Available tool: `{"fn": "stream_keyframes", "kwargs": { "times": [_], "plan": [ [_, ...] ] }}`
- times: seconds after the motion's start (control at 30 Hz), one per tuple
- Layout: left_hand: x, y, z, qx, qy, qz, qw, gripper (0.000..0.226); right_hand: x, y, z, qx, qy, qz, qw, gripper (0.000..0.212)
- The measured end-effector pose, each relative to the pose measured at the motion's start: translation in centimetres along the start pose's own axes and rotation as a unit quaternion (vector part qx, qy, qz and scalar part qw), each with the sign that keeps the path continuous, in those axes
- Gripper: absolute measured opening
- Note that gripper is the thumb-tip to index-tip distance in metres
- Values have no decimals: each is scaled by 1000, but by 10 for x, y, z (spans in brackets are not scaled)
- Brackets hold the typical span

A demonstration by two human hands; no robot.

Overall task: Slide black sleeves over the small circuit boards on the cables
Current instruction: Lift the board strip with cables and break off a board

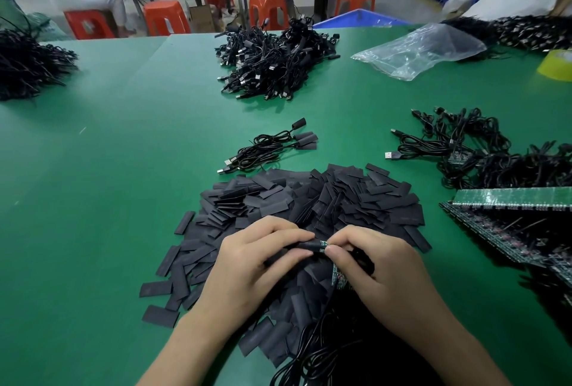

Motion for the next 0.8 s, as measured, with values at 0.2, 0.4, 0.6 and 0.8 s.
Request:
{"fn": "stream_keyframes", "kwargs": {
  "times": [0.2, 0.4, 0.6, 0.8],
  "plan": [
    [0, 1, 1, 4, -3, 13, 1000, 21, 0, 1, 2, -5, 1, -1, 1000, 15],
    [1, 2, 2, 21, -12, 23, 999, 20, 0, 3, 4, 11, -3, 3, 1000, 14],
    [2, 5, 0, 8, -3, 20, 1000, 19, 0, 5, 1, 84, -21, 15, 996, 18],
    [1, 7, 2, -1, -5, 37, 999, 20, 1, 5, 0, 140, -55, 31, 988, 20]
  ]
}}
Point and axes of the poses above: each hand's wrist, its own x-axis towards the middle knuckle, its own z-axis out of the palm, y = z × x, the point moved 4 cm from there along x, towards the middle knuckle, and after that the axes turned 11 degrees about -y, right-handed, at the moved point
